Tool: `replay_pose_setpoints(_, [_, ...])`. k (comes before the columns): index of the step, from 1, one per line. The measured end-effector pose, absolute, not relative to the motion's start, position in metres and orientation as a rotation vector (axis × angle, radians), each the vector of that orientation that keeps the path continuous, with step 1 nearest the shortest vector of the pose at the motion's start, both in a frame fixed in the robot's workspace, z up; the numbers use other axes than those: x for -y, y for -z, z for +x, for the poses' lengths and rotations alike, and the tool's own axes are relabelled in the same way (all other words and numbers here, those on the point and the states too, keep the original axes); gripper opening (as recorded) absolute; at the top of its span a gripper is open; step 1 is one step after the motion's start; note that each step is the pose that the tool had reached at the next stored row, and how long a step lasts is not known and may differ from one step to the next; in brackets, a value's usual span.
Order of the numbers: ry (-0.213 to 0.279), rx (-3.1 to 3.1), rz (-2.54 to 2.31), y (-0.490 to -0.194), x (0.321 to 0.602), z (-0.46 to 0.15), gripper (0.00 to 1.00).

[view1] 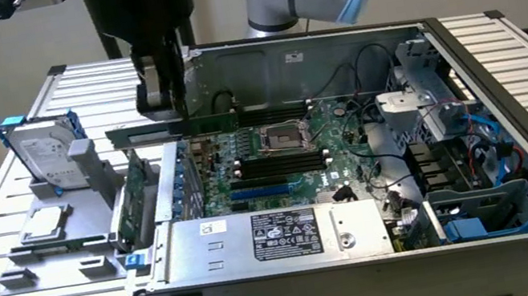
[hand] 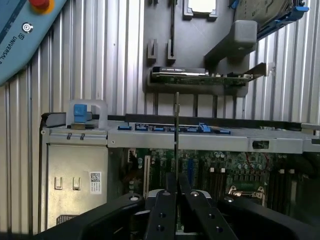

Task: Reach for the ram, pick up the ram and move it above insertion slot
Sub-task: 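Pick up the ram and move it above insertion slot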

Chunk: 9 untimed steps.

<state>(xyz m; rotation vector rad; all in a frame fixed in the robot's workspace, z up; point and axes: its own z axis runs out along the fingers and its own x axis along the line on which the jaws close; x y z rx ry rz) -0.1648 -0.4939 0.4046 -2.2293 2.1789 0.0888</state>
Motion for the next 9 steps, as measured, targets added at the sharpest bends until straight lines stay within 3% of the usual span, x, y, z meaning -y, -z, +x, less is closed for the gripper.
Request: replay_pose_setpoints(9, [-0.088,-2.179,-2.230,-0.402,0.467,-0.140,0.13])
